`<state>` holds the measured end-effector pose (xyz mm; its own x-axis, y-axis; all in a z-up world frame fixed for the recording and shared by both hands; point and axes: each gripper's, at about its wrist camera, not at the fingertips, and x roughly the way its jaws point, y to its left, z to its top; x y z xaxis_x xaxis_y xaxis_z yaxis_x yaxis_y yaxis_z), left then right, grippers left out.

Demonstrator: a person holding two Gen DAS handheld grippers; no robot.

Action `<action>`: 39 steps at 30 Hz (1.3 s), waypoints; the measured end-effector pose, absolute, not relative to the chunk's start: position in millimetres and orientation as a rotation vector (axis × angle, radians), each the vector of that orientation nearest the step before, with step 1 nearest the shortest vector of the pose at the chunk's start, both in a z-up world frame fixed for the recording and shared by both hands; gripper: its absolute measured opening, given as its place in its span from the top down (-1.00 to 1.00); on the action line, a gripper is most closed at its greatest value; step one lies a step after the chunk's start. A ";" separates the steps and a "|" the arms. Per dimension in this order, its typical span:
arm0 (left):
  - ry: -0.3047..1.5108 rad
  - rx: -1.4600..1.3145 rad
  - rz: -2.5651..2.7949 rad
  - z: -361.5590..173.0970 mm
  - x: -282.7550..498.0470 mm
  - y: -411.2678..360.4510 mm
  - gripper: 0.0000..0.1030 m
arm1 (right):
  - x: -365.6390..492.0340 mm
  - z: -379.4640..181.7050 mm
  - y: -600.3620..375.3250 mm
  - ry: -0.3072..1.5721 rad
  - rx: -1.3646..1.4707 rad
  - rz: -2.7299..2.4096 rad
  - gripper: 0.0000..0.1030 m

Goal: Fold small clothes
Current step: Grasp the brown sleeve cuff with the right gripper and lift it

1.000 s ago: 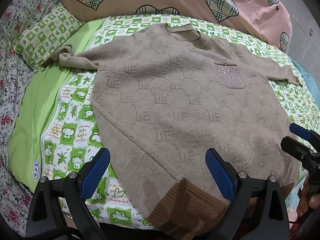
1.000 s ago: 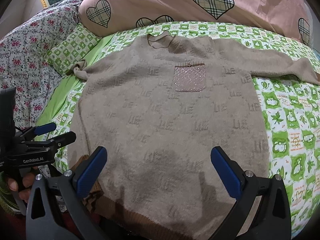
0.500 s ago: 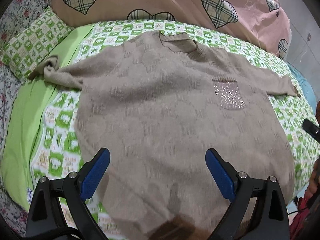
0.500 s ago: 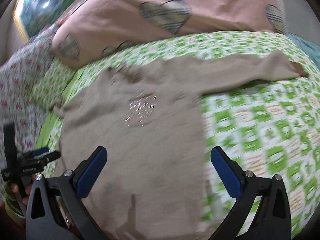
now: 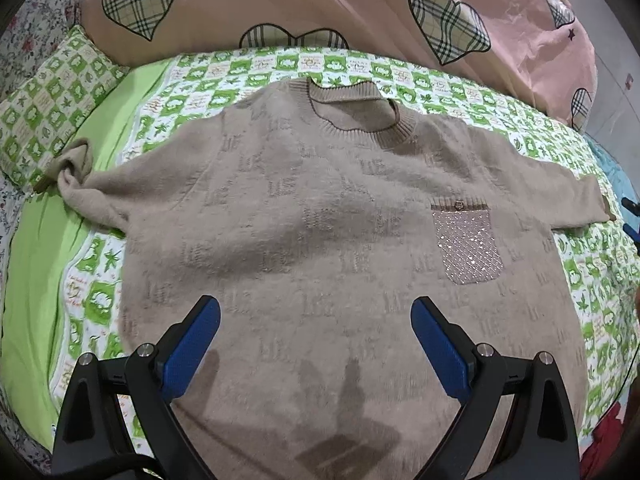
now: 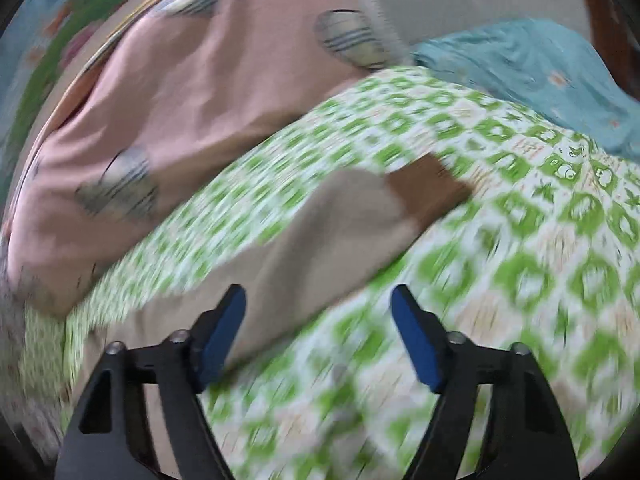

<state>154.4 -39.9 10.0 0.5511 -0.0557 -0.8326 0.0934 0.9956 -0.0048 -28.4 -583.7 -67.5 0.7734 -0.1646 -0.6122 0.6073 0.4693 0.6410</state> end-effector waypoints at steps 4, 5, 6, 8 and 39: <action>1.009 0.040 -0.083 1.2 163.7 -42.5 -0.88 | -8.6 -99.1 -638.4 0.544 1.024 -0.636 -0.22; 1.015 0.039 -0.080 -1.1 166.0 -41.3 -0.88 | -7.0 -107.7 -646.7 0.547 1.057 -0.642 -0.18; 1.021 0.034 -0.076 -3.1 168.3 -39.6 -0.88 | -3.2 -119.5 -656.7 0.550 1.100 -0.647 0.04; 1.028 0.021 -0.072 -5.1 170.5 -36.5 -0.88 | 4.5 -136.9 -670.1 0.559 1.138 -0.652 0.64; 0.985 -0.248 -0.303 -5.6 185.0 33.3 -0.87 | 278.5 0.2 -200.8 0.709 0.970 0.567 0.77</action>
<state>185.0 33.3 -5.6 0.5166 -0.3610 -0.7764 0.1384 0.9301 -0.3403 278.5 -200.8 0.2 0.6448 0.7106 -0.2817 -0.1181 0.4567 0.8817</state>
